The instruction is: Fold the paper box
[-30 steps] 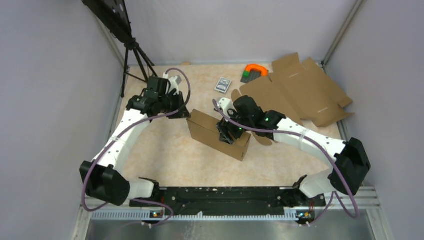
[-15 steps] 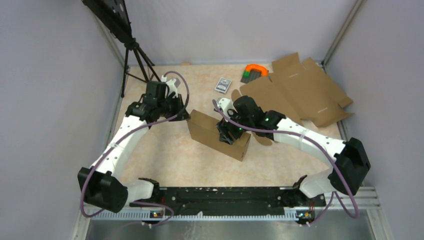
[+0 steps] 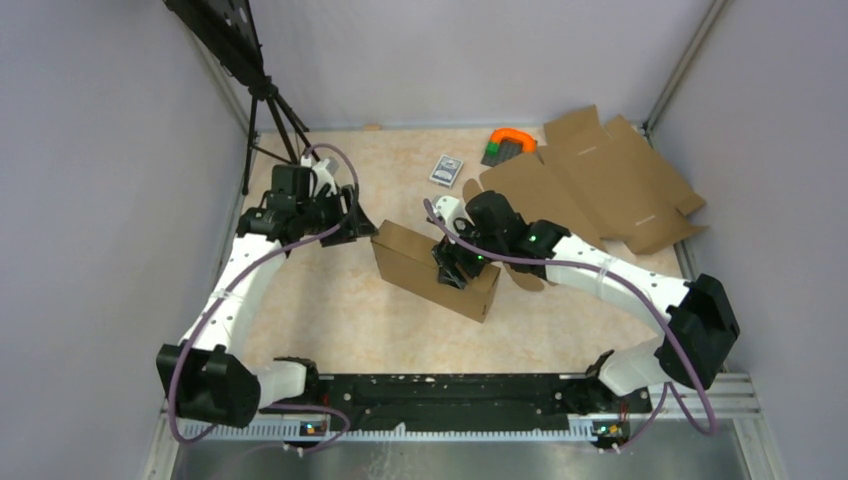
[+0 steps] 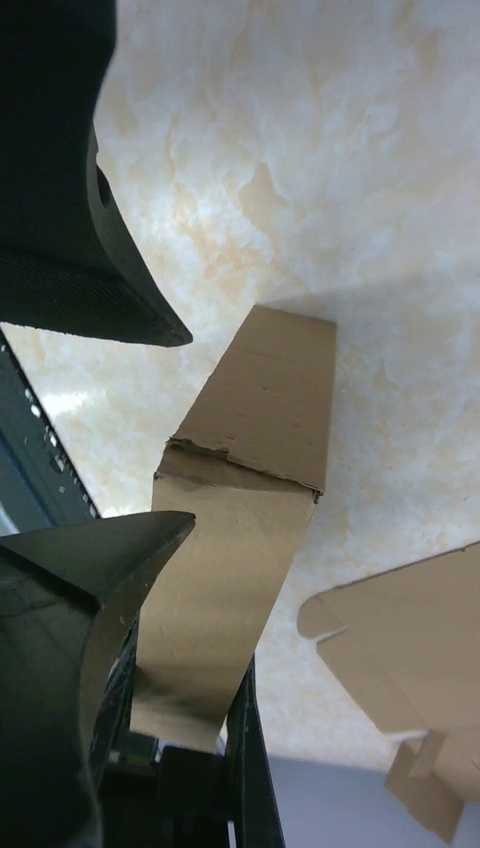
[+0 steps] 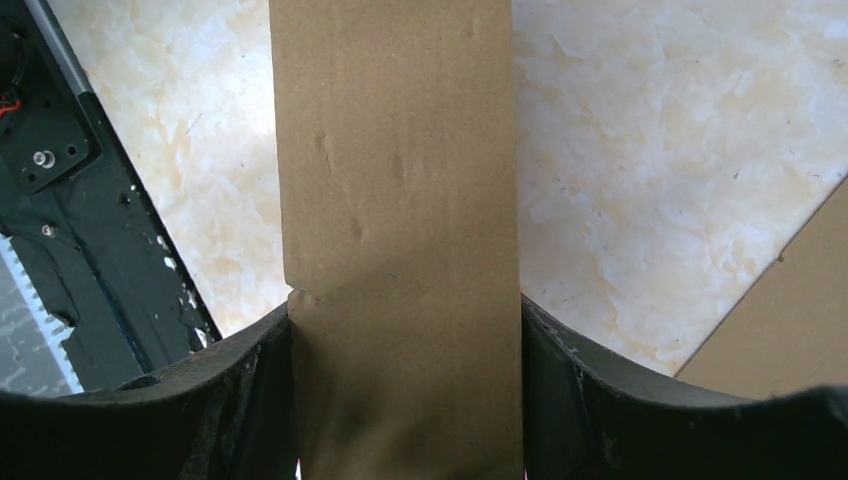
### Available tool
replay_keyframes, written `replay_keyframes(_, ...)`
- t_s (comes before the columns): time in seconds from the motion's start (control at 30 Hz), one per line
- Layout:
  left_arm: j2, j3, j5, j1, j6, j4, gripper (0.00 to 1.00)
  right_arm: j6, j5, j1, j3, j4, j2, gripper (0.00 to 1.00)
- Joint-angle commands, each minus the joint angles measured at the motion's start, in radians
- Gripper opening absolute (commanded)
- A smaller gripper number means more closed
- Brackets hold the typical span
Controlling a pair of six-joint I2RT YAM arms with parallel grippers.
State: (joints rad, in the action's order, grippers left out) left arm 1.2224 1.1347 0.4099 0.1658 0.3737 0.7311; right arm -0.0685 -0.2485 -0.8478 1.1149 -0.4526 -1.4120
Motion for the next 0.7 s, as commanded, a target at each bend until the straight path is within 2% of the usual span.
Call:
replay_keyframes(0.0,-0.006,-0.088,0.186,-0.077,0.081,-0.078,0.66,-0.003,-0.025,0.002,0.014,-0.074,-0.023,0.45)
replay_keyframes(0.13,-0.024,-0.242,0.403,-0.157,0.171,-0.278,0.66,-0.004,-0.026,0.002,0.012,-0.074,-0.023,0.45)
replay_keyframes(0.4,-0.025,-0.346,0.554,-0.211,0.295,-0.451,0.66,-0.005,-0.035,0.002,0.011,-0.074,-0.026,0.45)
replay_keyframes(0.47,-0.018,-0.35,0.566,-0.216,0.309,-0.47,0.66,-0.005,-0.035,0.003,0.011,-0.074,-0.027,0.45)
replay_keyframes(0.67,-0.036,-0.267,0.531,-0.221,0.264,-0.395,0.64,-0.005,-0.038,0.002,0.012,-0.077,-0.031,0.45)
